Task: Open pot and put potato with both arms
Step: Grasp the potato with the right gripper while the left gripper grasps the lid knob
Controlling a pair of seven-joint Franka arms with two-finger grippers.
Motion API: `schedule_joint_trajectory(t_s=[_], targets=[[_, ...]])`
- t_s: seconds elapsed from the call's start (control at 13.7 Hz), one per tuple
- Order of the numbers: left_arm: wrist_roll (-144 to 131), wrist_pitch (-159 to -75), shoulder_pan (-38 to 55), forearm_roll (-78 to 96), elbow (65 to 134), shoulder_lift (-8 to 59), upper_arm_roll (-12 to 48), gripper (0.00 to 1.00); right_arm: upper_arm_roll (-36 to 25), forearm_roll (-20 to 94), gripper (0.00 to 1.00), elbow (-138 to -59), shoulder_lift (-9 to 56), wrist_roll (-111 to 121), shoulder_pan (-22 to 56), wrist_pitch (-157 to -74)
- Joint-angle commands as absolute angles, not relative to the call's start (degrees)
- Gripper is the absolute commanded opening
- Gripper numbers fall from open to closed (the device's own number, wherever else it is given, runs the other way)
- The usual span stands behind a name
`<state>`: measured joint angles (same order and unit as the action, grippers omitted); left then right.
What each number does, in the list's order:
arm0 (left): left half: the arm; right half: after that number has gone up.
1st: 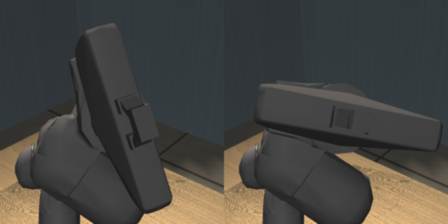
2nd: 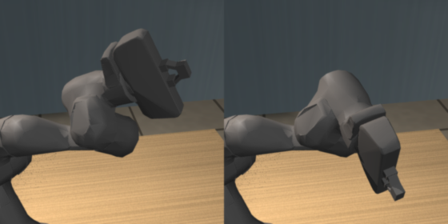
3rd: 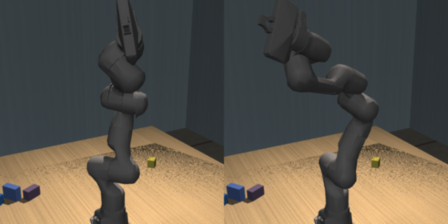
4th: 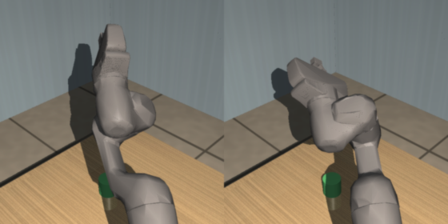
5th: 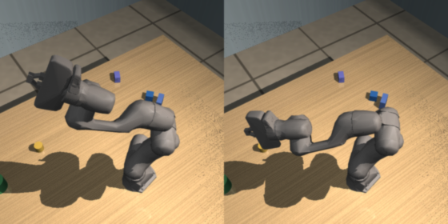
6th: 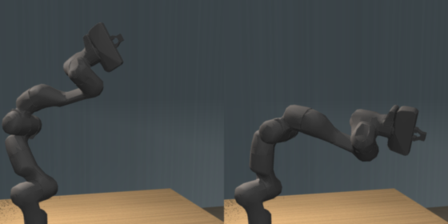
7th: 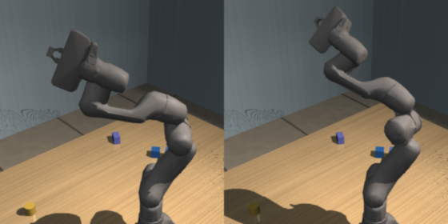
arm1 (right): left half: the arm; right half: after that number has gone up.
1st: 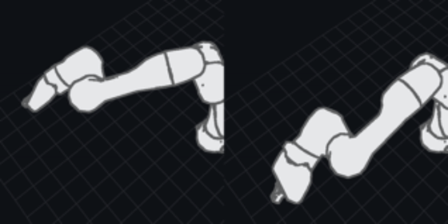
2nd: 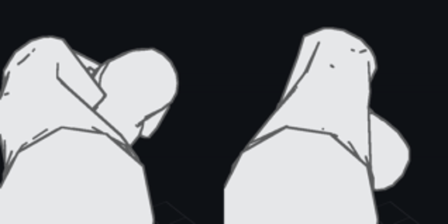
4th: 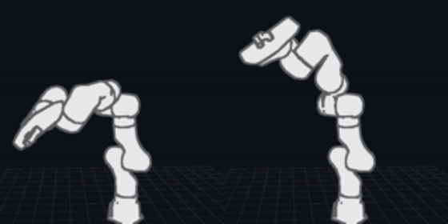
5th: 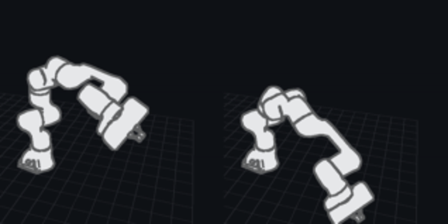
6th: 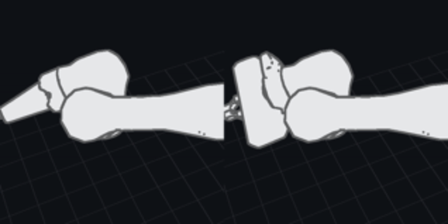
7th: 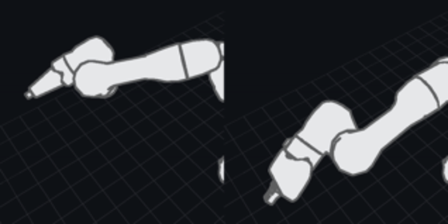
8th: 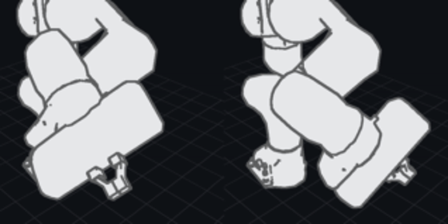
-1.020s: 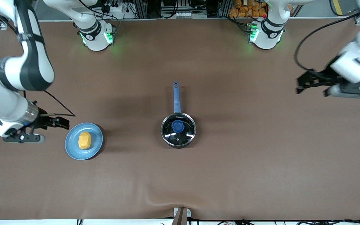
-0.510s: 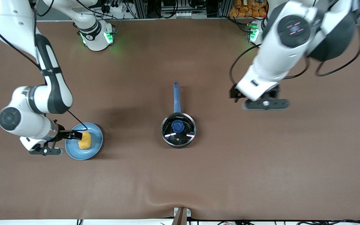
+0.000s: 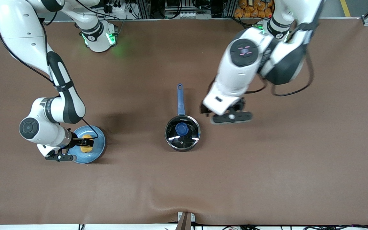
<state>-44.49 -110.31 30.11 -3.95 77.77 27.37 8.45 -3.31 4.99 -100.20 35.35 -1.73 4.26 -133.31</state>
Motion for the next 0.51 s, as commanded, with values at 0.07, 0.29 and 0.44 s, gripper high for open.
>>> schedule_joint_trajectory(t_s=[0.07,0.29,0.44], targets=[[-49.9,-116.6,34.2,-5.5,75.1,33.1,7.6,1.00,-3.2,6.2,1.00,-100.3,36.5,-1.6,4.1,-134.9],[-54.4,-121.3,36.6,-9.5,73.0,38.3,7.6,1.00,-3.2,6.3,1.00,-100.3,37.1,-1.2,4.0,-135.6],[-56.1,-121.9,38.0,-11.1,71.5,40.9,6.8,1.00,-3.2,6.3,0.88,-100.3,37.1,-1.2,4.0,-135.5]])
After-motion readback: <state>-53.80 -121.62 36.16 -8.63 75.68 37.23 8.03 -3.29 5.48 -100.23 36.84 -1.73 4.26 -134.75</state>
